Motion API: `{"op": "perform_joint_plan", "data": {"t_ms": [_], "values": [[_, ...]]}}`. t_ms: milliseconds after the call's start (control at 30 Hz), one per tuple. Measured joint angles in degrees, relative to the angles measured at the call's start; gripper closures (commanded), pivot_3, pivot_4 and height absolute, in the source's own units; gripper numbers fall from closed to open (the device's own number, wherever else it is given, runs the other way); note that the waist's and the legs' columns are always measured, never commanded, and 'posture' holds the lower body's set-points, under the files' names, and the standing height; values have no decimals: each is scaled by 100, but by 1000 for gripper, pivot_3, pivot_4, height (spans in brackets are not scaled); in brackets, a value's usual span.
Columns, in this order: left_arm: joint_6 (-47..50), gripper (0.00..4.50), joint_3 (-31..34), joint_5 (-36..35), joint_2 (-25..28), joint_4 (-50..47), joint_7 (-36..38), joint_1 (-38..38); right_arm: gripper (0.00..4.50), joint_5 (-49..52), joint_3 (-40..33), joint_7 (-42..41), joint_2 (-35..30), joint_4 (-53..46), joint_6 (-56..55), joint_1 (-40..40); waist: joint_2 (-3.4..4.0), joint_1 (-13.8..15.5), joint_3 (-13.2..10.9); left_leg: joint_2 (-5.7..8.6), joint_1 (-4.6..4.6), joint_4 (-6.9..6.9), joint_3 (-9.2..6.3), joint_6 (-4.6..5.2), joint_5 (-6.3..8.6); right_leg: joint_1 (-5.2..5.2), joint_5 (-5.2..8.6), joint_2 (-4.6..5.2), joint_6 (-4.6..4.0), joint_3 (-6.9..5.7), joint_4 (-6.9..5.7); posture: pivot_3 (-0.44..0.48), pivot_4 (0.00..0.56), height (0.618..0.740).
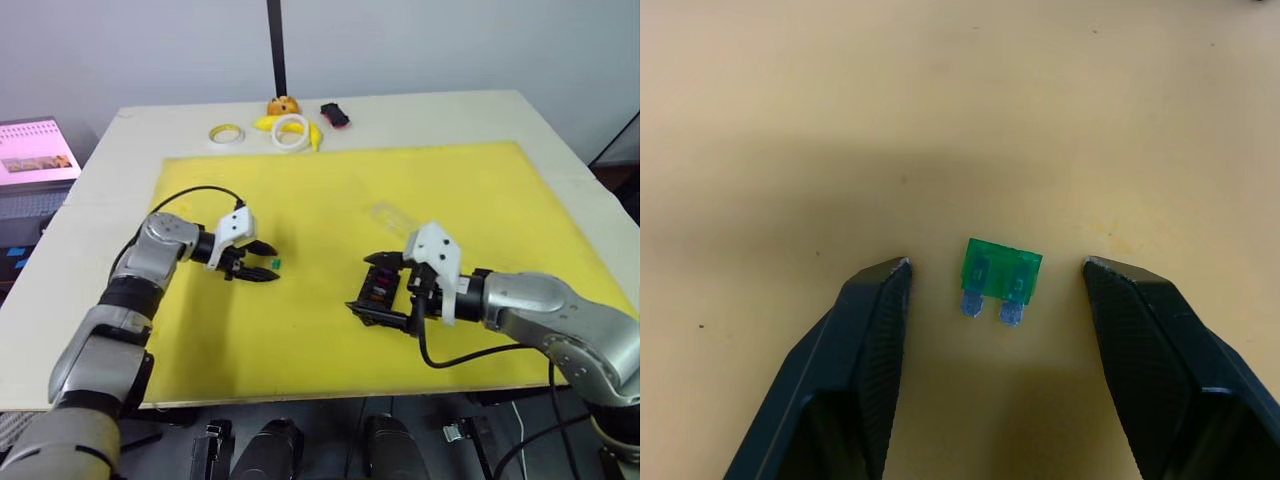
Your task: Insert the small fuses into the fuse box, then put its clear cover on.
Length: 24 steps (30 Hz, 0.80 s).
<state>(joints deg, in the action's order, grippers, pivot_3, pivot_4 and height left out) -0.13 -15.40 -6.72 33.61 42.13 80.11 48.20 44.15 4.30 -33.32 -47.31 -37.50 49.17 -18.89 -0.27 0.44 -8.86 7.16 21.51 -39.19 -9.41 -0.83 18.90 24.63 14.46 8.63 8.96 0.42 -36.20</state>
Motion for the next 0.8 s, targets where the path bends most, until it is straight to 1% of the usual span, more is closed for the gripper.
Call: {"op": "perform_joint_plan", "data": {"t_ms": [167,233,800], "values": [[-63,1737,51,81,-13,-34,-17,-26,0,-56,0,-24,46,0,20,5,0,-3,0,0,0,0,-1,0,0,0,0,0,0,-1,0,0,150,740],[-69,2279,71,108,-23,-64,-18,-41,0,-70,0,-32,78,0,46,5,0,-1,0,0,0,0,-1,0,0,0,0,0,0,-1,0,0,150,740],[-19,2279,161,174,-31,-403,-25,-217,0,-63,-47,-76,124,0,181,5,0,1,0,0,0,0,-2,0,0,0,0,1,0,-1,0,0,150,740]]}}
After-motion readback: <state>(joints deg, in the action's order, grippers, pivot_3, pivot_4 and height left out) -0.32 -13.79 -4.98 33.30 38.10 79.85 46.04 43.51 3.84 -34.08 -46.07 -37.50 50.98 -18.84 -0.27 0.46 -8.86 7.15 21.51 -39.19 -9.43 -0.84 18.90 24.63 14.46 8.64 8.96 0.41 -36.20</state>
